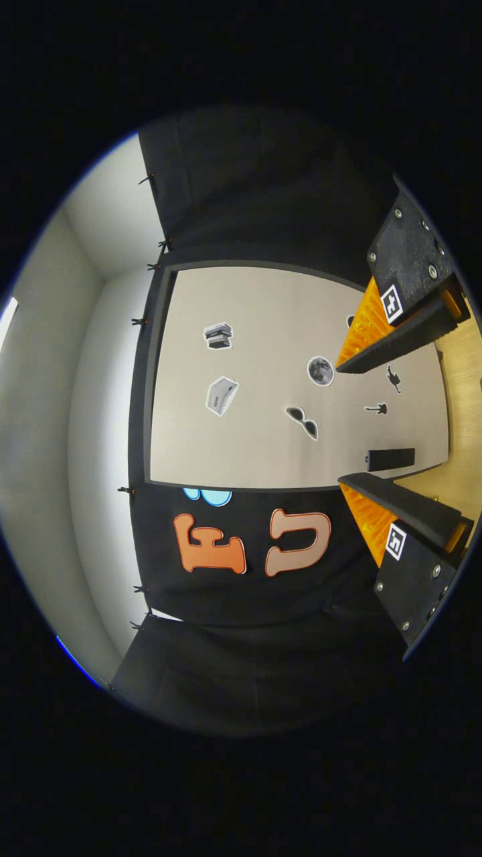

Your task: Open the shoe cabinet door, grab the shoes and put them into the shoe cabinet, then close the shoe cabinet door.

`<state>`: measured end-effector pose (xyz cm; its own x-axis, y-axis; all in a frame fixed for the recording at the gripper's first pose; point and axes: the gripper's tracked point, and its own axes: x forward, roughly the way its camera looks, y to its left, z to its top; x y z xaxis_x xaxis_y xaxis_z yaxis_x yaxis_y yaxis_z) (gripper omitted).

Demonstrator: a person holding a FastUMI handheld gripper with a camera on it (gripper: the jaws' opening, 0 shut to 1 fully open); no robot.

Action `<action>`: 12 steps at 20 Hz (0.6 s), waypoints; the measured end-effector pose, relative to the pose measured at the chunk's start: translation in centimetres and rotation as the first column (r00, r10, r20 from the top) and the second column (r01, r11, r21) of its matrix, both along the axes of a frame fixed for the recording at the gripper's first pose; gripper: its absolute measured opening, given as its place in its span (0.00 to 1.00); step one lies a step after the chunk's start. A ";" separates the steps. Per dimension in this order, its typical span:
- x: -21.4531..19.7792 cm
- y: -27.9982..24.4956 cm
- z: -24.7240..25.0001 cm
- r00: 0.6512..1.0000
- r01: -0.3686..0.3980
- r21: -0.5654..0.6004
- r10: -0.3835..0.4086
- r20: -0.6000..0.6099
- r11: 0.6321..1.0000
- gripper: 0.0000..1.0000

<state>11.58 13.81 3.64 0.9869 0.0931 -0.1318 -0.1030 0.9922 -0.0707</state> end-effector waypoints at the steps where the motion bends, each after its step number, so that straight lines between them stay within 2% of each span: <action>1: -0.7 -0.1 0.4 1.000 0.004 -0.004 -0.004 0.003 1.000 0.93; 6: -4.0 -1.9 2.5 0.999 0.036 -0.039 -0.035 0.034 0.999 0.93; 12: -7.1 -3.6 4.5 0.995 0.072 -0.026 -0.070 0.064 0.997 0.93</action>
